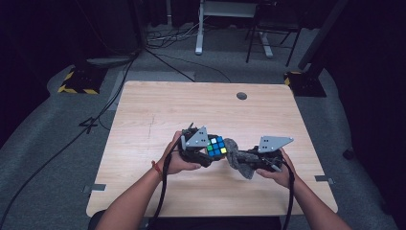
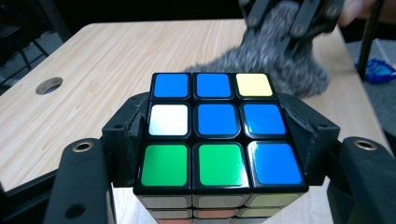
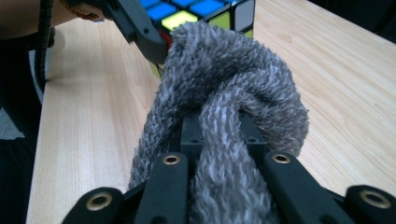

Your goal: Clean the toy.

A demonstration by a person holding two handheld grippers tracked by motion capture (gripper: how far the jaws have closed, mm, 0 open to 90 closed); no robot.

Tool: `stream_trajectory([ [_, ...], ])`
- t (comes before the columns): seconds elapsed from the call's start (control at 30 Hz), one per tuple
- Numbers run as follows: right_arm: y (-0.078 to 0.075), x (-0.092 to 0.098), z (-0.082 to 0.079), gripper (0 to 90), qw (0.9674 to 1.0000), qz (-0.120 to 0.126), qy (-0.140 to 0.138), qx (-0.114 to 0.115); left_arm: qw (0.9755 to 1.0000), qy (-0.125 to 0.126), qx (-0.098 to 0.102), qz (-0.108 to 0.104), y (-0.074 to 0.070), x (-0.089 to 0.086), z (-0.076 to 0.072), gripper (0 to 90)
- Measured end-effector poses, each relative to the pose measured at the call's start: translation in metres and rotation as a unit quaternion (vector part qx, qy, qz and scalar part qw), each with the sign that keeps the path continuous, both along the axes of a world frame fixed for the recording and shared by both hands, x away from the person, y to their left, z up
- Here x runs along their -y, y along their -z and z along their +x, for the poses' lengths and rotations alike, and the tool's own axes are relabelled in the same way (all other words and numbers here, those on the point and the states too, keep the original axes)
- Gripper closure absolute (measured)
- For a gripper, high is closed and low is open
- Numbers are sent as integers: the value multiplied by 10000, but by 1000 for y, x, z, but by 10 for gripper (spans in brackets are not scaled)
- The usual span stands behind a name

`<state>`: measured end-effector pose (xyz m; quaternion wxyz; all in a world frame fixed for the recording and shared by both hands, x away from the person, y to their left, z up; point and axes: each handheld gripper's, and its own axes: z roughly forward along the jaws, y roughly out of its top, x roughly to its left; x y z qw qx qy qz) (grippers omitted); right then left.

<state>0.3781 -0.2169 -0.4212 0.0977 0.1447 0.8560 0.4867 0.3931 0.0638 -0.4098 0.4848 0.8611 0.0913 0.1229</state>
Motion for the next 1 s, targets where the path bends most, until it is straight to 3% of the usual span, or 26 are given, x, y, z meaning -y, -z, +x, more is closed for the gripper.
stream_trajectory([
  [0.23,2,4,4,771,9998,-66,170,26,9996,-106,-147,202,14,1,11,338],
  [0.43,5,14,14,769,9984,-282,479,93,9989,-254,-258,311,23,-2,20,338],
  [0.63,11,20,24,767,9971,-450,614,-18,9977,-301,-380,467,30,-9,22,338],
  [0.7,16,21,29,767,9966,-488,638,-162,9970,-299,-389,600,31,-8,22,338],
  [0.77,23,19,34,767,9953,-659,665,-239,9968,-282,-478,569,31,-10,23,338],
  [1.0,30,19,38,764,9929,-902,665,-400,9952,-211,-561,770,37,-18,14,338],
])
